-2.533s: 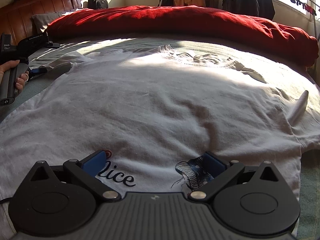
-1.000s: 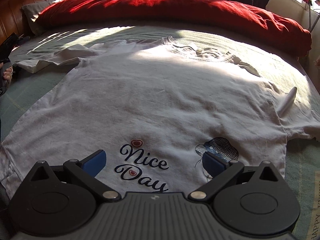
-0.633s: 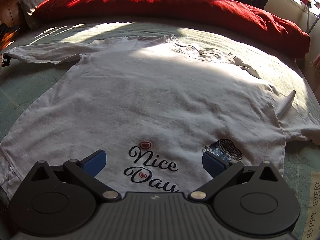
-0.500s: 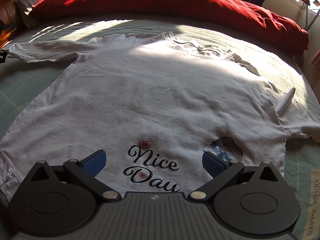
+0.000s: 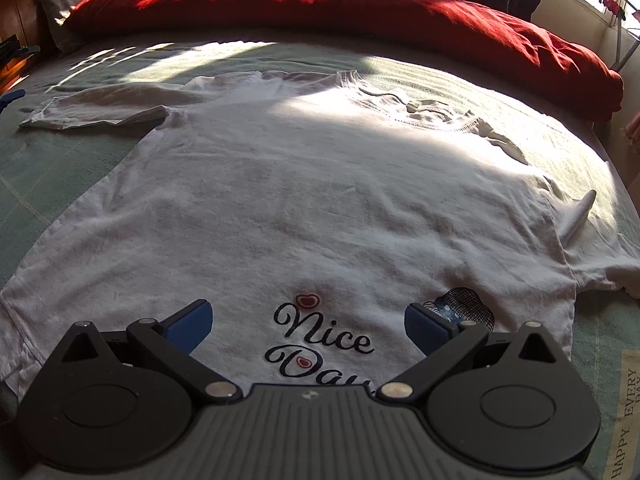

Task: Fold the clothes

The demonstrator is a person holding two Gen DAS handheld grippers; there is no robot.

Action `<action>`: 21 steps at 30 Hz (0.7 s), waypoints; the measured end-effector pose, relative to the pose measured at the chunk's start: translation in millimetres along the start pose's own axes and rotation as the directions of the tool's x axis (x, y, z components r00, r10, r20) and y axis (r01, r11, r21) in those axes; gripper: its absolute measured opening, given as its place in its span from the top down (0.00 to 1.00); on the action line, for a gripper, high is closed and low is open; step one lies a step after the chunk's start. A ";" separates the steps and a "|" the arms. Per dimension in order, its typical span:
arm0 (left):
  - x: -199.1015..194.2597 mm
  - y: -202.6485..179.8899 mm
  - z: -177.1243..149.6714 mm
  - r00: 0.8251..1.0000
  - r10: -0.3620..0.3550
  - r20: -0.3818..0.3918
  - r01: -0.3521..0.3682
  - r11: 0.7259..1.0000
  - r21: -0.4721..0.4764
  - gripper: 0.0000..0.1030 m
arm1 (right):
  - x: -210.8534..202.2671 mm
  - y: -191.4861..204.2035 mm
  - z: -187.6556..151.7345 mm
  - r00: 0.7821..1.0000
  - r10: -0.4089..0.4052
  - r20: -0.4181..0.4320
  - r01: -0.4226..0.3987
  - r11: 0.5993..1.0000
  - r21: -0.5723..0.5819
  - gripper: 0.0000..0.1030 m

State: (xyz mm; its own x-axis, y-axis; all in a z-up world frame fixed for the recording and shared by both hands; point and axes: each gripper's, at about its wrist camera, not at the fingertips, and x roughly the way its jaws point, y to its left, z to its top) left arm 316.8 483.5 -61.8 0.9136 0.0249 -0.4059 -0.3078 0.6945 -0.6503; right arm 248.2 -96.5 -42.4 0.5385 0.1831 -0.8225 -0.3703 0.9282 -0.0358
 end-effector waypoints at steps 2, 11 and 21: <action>20.5 -17.1 -15.8 0.994 0.032 -0.104 -0.021 0.994 0.107 0.08 | -0.1 3.0 0.7 1.000 0.006 0.000 -0.006 1.000 -0.006 0.00; 16.8 -23.2 -67.5 0.928 0.317 -0.195 -0.196 0.862 0.468 0.08 | 3.6 -2.5 0.2 1.000 0.016 -0.005 -0.016 1.000 0.000 0.00; 33.3 -121.5 -95.2 0.937 0.303 -0.175 -0.093 0.699 0.709 0.07 | 8.6 6.7 19.9 0.999 0.045 0.017 -0.045 0.998 -0.046 0.00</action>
State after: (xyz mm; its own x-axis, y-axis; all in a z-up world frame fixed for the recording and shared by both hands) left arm 359.3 331.5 -57.4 0.7164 0.1078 -0.6893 -0.1117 0.9930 0.0391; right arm 265.4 -82.2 -38.4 0.5337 0.2305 -0.8136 -0.4281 0.9034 -0.0249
